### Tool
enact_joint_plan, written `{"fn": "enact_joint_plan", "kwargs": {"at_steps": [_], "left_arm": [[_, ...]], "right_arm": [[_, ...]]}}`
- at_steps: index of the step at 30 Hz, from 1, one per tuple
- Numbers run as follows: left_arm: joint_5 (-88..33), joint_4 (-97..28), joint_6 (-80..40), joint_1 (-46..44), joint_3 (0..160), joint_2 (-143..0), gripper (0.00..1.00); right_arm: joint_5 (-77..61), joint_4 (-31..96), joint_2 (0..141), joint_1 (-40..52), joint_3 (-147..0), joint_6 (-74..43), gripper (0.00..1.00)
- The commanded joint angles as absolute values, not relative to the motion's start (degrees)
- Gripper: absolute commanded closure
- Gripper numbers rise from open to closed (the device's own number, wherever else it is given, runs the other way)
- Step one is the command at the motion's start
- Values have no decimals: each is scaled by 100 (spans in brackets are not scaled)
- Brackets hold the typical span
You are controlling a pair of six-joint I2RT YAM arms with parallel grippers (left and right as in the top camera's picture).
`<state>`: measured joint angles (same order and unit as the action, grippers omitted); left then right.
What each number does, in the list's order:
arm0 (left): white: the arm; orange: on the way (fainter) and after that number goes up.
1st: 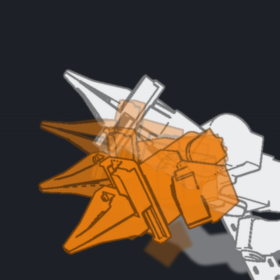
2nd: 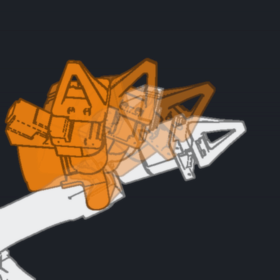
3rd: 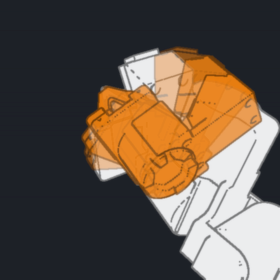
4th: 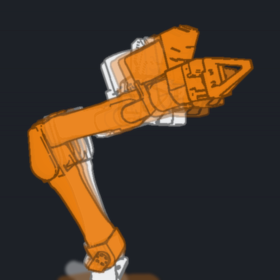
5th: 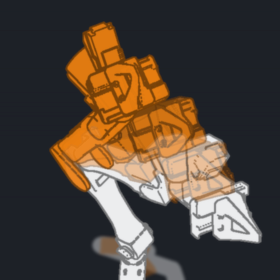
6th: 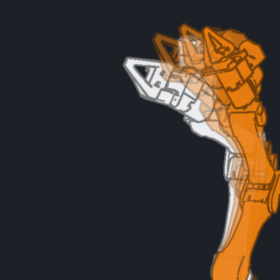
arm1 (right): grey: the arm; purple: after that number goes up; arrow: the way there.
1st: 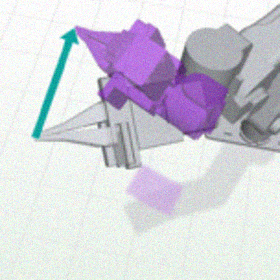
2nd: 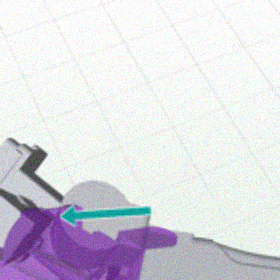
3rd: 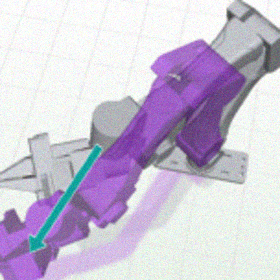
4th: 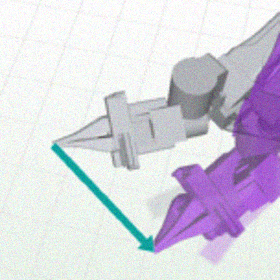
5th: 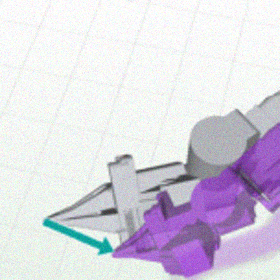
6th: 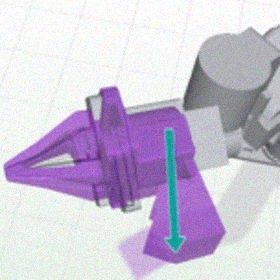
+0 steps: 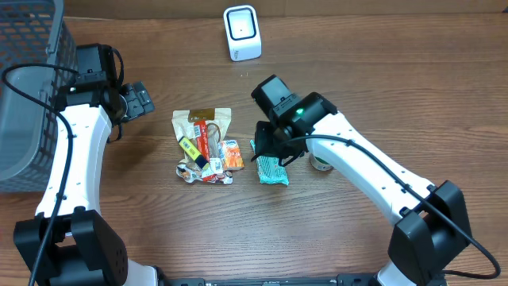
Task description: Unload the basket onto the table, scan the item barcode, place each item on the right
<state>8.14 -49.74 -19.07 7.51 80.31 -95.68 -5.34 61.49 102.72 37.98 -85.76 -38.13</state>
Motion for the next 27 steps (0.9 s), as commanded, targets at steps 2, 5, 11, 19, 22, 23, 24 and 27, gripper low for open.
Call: {"fn": "enact_joint_plan", "kwargs": {"at_steps": [2,5,11,19,22,23,24,27], "left_arm": [[786,-4965,-1798,749,8112,-9476,0],[788,-4965,-1798,749,8112,-9476,0],[788,-4965,-1798,749,8112,-9476,0],[786,-4965,-1798,749,8112,-9476,0],[788,-4965,-1798,749,8112,-9476,0],[786,-4965,-1798,749,8112,-9476,0],[786,-4965,-1798,749,8112,-9476,0],[786,-4965,-1798,749,8112,-9476,0]], "right_arm": [[-510,6136,10278,4062,-8543,-4591,96],[-309,6136,10280,4246,-8543,-4871,96],[242,6090,10298,4622,-8543,-5277,96],[530,5717,10374,4794,-8211,-5673,96],[506,5452,10377,4794,-7915,-5747,96],[491,5323,10377,4794,-7787,-5749,96],[458,5212,10377,4794,-7677,-5749,96],[233,4737,10377,4794,-7303,-5745,96]]}}
